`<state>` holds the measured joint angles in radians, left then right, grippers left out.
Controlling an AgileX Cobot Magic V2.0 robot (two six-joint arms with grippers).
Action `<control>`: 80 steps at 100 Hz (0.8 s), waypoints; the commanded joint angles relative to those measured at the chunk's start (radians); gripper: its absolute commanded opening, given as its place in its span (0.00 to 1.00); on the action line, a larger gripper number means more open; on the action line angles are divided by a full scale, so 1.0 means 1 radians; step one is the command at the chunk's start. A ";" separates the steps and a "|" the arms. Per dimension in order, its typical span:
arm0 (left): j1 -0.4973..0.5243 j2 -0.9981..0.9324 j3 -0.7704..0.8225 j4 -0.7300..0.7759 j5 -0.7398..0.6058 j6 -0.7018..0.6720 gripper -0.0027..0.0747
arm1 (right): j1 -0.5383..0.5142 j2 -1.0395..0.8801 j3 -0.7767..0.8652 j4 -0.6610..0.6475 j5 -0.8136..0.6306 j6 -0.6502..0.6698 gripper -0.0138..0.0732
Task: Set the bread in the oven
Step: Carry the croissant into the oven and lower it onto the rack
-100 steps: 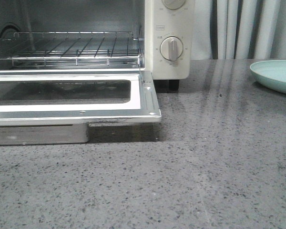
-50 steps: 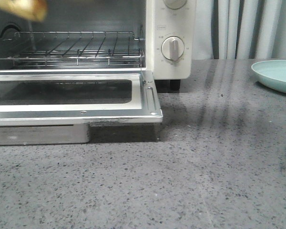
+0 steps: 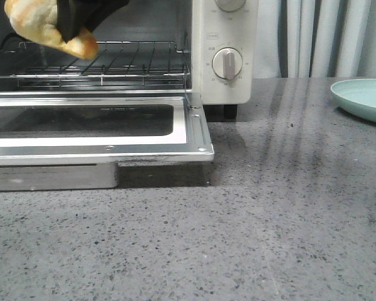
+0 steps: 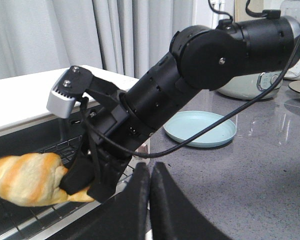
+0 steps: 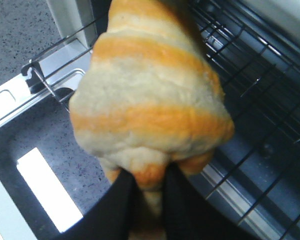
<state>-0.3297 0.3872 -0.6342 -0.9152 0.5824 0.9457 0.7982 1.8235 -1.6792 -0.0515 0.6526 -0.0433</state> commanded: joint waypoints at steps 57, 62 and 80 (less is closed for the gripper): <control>0.001 0.006 -0.033 -0.040 -0.194 0.000 0.01 | -0.008 -0.081 -0.044 -0.148 -0.067 0.082 0.69; 0.001 0.006 -0.033 -0.040 -0.211 0.000 0.01 | -0.008 -0.086 -0.044 -0.178 -0.055 0.112 0.67; 0.001 0.006 -0.028 -0.033 -0.205 0.000 0.01 | -0.004 -0.090 -0.044 -0.265 0.009 0.176 0.55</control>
<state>-0.3297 0.3872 -0.6342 -0.9170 0.4278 0.9457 0.7963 1.7935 -1.6897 -0.2711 0.6811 0.1124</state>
